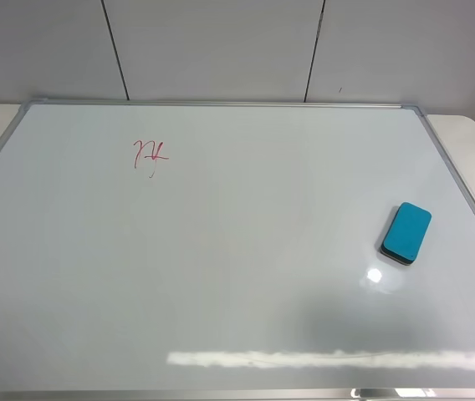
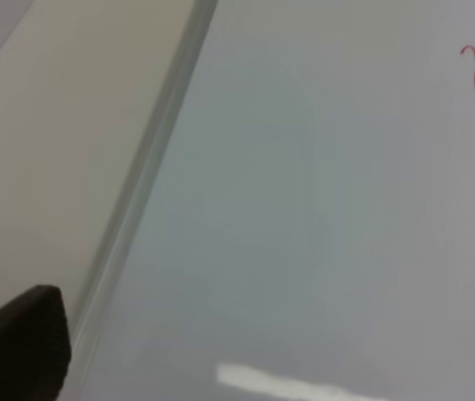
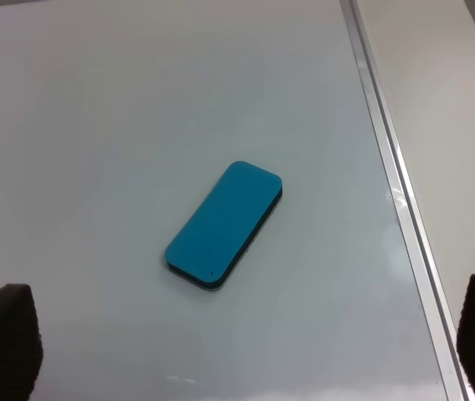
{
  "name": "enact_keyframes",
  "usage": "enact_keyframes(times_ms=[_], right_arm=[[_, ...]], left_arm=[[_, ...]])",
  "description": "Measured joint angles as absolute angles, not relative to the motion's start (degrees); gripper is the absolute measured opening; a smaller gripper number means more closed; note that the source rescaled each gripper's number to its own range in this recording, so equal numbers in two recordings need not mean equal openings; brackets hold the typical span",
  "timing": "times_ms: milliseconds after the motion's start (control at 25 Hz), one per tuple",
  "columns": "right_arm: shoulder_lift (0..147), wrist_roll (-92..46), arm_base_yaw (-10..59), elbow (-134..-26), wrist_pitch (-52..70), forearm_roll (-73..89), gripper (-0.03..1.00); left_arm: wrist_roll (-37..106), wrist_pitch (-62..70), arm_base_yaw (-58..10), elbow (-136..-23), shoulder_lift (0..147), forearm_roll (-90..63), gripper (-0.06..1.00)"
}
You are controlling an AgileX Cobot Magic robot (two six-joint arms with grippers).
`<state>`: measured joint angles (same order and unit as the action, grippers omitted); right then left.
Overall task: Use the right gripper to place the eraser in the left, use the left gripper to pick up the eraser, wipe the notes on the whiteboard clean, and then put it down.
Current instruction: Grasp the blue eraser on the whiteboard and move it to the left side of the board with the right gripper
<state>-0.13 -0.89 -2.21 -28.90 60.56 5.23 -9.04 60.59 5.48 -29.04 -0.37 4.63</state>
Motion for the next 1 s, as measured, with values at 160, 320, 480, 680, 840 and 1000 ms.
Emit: enact_keyframes(times_ms=[160,320,480,680,840,1000], right_arm=[[-0.13,-0.89,-2.21,-28.9,60.56,5.12,1.0],[-0.13,-0.89,-2.21,-28.9,60.56,5.12,1.0],[-0.13,-0.89,-2.21,-28.9,60.56,5.12,1.0],[2.19,-0.89,-2.21,-29.98,60.55,4.38,1.0],[11.48,-0.94,-2.21,-34.71,59.06,2.41,1.0],[21.14,-0.94,-2.21,-39.19,57.48,2.28,1.0]], left_arm=[[-9.04,60.59,5.48,-29.04,-0.37,4.63,1.0],[-9.04,60.59,5.48,-29.04,-0.37,4.63,1.0],[-9.04,60.59,5.48,-29.04,-0.37,4.63,1.0],[-9.04,60.59,5.48,-29.04,-0.37,4.63,1.0],[-9.04,60.59,5.48,-29.04,-0.37,4.63,1.0],[-9.04,60.59,5.48,-29.04,-0.37,4.63,1.0]])
